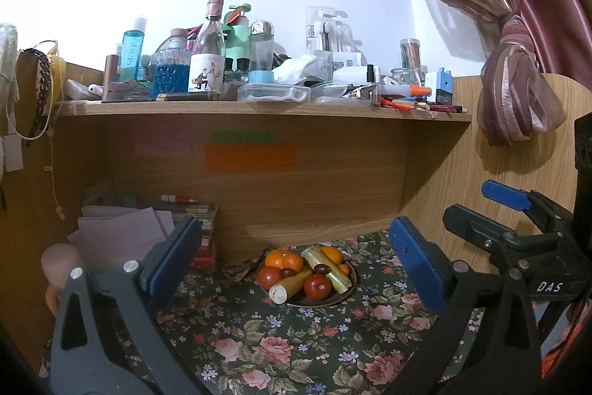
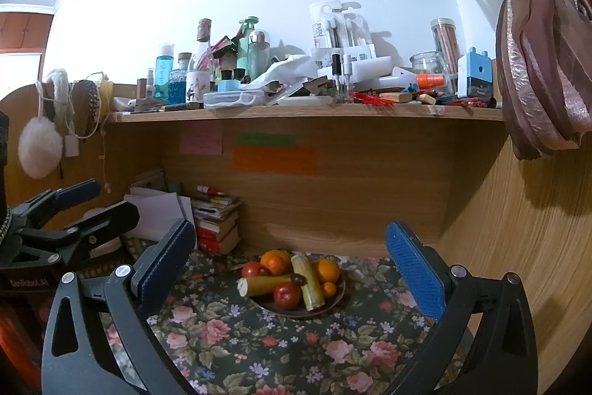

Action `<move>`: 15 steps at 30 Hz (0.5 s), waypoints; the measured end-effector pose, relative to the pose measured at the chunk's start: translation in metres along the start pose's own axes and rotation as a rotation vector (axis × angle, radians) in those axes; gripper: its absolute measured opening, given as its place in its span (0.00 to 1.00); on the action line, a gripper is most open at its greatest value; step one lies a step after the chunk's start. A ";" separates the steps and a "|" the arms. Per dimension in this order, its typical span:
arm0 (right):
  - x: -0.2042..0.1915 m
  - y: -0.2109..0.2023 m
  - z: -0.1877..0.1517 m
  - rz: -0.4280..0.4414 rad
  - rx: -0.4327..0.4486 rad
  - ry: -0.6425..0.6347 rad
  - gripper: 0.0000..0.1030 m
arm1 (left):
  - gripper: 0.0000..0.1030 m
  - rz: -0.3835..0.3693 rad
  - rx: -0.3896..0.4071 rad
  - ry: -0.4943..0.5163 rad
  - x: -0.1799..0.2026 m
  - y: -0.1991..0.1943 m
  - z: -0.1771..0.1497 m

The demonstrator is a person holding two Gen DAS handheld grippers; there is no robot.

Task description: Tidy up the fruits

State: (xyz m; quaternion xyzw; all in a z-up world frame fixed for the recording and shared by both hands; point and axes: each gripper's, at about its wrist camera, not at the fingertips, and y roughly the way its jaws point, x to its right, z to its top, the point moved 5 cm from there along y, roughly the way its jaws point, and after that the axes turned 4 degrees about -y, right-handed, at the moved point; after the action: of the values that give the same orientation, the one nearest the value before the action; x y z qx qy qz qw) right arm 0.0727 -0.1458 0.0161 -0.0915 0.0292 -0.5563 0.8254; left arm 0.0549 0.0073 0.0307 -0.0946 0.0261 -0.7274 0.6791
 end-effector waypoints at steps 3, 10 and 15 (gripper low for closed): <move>0.000 0.000 0.000 0.000 0.001 0.001 1.00 | 1.00 0.000 0.000 0.000 0.000 0.000 0.000; 0.001 -0.001 0.000 -0.004 0.003 0.009 1.00 | 1.00 -0.004 -0.002 -0.001 0.000 0.001 -0.001; 0.002 -0.002 0.001 -0.007 0.008 0.016 1.00 | 1.00 -0.005 -0.003 0.000 0.001 0.002 -0.001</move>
State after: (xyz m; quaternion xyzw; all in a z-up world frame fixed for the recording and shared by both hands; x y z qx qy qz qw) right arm 0.0715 -0.1486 0.0177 -0.0837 0.0332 -0.5600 0.8236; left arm 0.0567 0.0060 0.0296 -0.0959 0.0270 -0.7289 0.6773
